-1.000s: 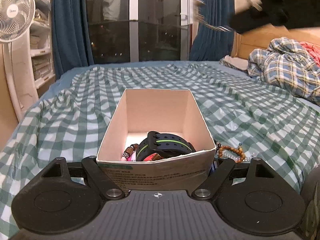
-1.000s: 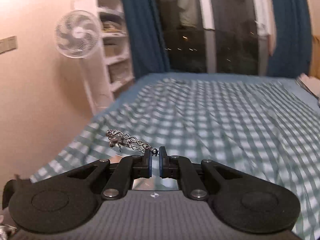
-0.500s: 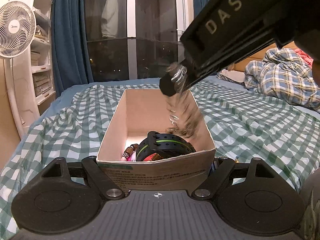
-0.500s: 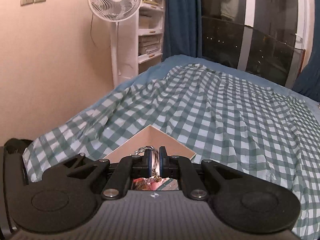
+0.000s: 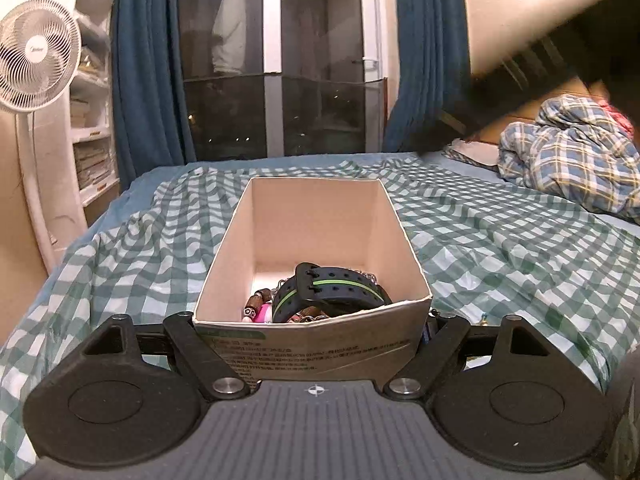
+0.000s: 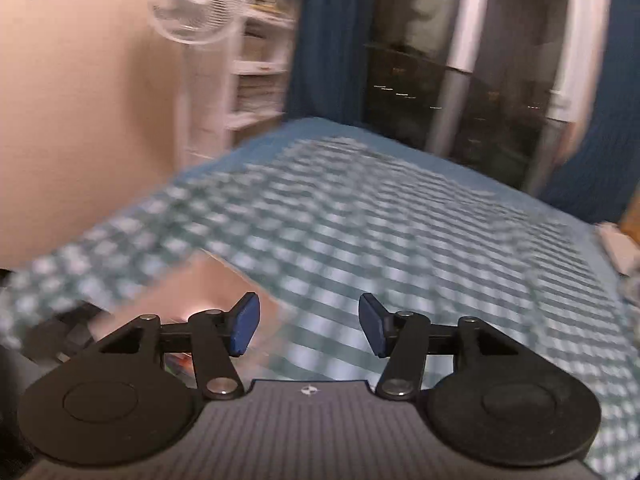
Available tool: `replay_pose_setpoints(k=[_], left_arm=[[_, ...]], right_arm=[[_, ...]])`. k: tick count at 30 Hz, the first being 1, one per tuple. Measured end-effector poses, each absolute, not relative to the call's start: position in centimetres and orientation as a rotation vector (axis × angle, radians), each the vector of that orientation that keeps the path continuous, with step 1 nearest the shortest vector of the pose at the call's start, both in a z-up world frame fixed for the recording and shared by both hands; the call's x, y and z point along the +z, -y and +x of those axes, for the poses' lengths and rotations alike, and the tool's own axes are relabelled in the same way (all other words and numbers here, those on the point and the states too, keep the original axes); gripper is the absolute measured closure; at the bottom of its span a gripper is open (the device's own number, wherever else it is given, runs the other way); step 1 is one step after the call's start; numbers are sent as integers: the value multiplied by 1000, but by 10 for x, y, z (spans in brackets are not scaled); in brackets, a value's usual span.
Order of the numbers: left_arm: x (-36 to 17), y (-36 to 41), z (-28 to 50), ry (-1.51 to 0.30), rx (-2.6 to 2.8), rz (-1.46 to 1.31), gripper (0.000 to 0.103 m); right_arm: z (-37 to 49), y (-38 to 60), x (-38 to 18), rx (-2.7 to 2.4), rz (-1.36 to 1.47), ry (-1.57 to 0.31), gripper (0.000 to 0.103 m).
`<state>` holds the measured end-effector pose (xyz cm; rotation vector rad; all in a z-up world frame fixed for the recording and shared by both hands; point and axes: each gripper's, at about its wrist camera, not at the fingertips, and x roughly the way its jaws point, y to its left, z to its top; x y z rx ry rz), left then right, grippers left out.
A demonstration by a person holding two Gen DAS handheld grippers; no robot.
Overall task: Organize jewelry
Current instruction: 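Carry the silver chain bracelet with the right tool and drop it into the box, then grasp the wooden bead bracelet with the right tool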
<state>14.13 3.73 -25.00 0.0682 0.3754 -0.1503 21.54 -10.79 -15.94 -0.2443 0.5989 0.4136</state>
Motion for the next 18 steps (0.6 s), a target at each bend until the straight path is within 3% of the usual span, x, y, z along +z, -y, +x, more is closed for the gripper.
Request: replay_pose_setpoints(k=[9,18], left_arm=[[-253,-44,151,-404,-128,34,47],[-260,-49,162,-450,-120,4,47]], right_arm=[[232,167,-277,294,-141,-847,0],[249,171,-329,254,-101,-916,0]])
